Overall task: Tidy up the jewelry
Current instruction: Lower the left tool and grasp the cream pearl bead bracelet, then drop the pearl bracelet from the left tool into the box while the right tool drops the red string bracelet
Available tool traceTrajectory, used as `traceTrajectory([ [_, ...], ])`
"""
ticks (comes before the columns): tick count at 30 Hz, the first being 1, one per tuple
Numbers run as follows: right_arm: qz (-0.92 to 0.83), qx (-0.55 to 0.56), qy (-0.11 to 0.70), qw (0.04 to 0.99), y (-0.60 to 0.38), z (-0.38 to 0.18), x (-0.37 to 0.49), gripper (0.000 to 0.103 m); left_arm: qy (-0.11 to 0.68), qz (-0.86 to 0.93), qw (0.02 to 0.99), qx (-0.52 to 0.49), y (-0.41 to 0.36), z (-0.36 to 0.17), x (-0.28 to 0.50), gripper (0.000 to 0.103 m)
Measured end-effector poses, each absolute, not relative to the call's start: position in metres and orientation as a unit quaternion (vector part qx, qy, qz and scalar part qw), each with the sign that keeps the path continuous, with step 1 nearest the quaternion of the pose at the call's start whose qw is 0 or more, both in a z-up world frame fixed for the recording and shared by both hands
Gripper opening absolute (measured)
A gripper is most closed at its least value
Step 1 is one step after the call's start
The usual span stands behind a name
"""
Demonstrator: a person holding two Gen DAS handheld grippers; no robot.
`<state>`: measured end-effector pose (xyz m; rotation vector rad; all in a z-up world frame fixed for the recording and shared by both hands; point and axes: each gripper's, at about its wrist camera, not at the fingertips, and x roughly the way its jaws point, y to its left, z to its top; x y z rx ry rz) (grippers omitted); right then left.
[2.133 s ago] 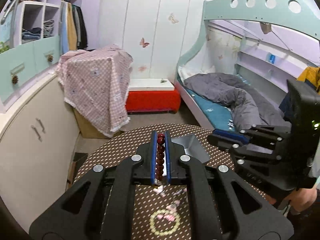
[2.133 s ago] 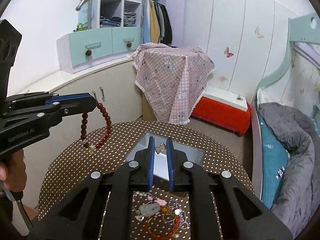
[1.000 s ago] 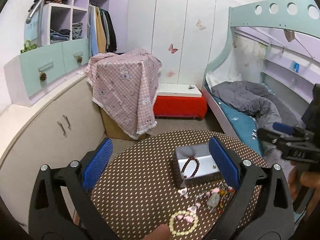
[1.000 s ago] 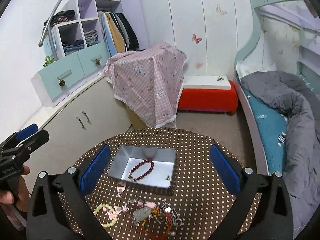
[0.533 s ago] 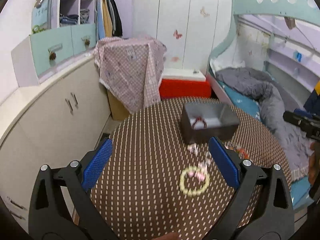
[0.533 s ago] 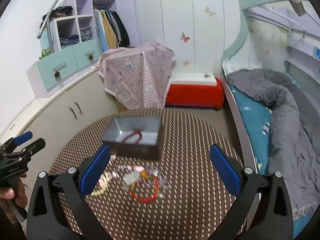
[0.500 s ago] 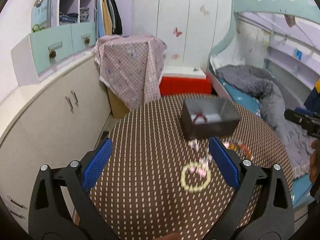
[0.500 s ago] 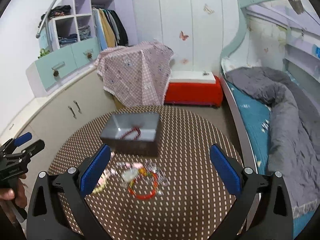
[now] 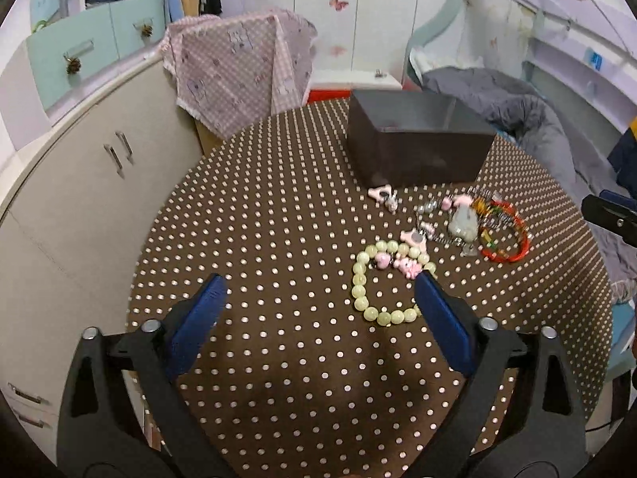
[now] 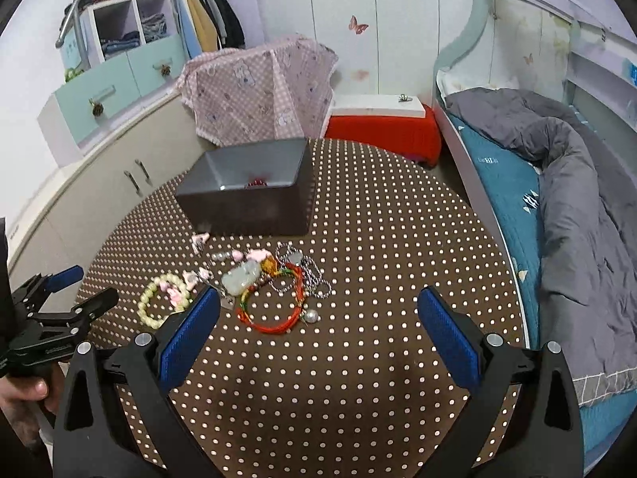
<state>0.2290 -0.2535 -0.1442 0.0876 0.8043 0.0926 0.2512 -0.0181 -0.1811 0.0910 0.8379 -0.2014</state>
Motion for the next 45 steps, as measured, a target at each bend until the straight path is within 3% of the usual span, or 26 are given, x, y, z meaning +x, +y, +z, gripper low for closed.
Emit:
traceTrajectory([
  [6, 0.044, 0.041, 0.406, 0.912, -0.252, -0.159, 0.233, 0.096, 0.442, -0.101, 0.890, 0.056, -0.025, -0.205, 0.264, 0.062],
  [9, 0.043, 0.038, 0.410, 0.910, -0.253, -0.163, 0.235, 0.096, 0.452, -0.117, 0.883, 0.055, -0.029, -0.211, 0.267, 0.042],
  [11, 0.044, 0.036, 0.413, 0.909, -0.254, -0.166, 0.237, 0.096, 0.445, -0.130, 0.884, 0.065, -0.034, -0.210, 0.267, 0.023],
  [13, 0.042, 0.034, 0.417, 0.908, -0.254, -0.170, 0.240, 0.096, 0.442, -0.153, 0.881, 0.068, -0.039, -0.209, 0.268, 0.009],
  [17, 0.046, 0.032, 0.422, 0.905, -0.255, -0.178, 0.244, 0.093, 0.431, -0.160, 0.887, 0.056, -0.036, -0.200, 0.267, 0.009],
  [22, 0.058, 0.024, 0.428, 0.902, -0.248, -0.187, 0.260, 0.072, 0.408, -0.169, 0.896, 0.051, -0.037, -0.180, 0.259, 0.009],
  [25, 0.075, -0.004, 0.436, 0.897, -0.236, -0.194, 0.273, 0.050, 0.394, -0.176, 0.901, 0.051, -0.041, -0.168, 0.252, 0.009],
  [26, 0.077, -0.016, 0.442, 0.894, -0.232, -0.198, 0.277, 0.036, 0.390, -0.178, 0.902, 0.050, -0.042, -0.168, 0.251, 0.009],
  [27, 0.080, -0.022, 0.443, 0.893, -0.230, -0.199, 0.278, 0.015, 0.386, -0.180, 0.904, 0.049, -0.040, -0.166, 0.250, 0.009],
  [28, 0.084, -0.021, 0.441, 0.894, -0.229, -0.197, 0.278, 0.007, 0.380, -0.181, 0.906, 0.049, -0.040, -0.162, 0.248, 0.009],
  [45, 0.146, 0.015, 0.339, 0.929, -0.250, -0.104, 0.233, 0.004, 0.323, -0.213, 0.922, 0.023, -0.023, -0.112, 0.237, 0.009],
])
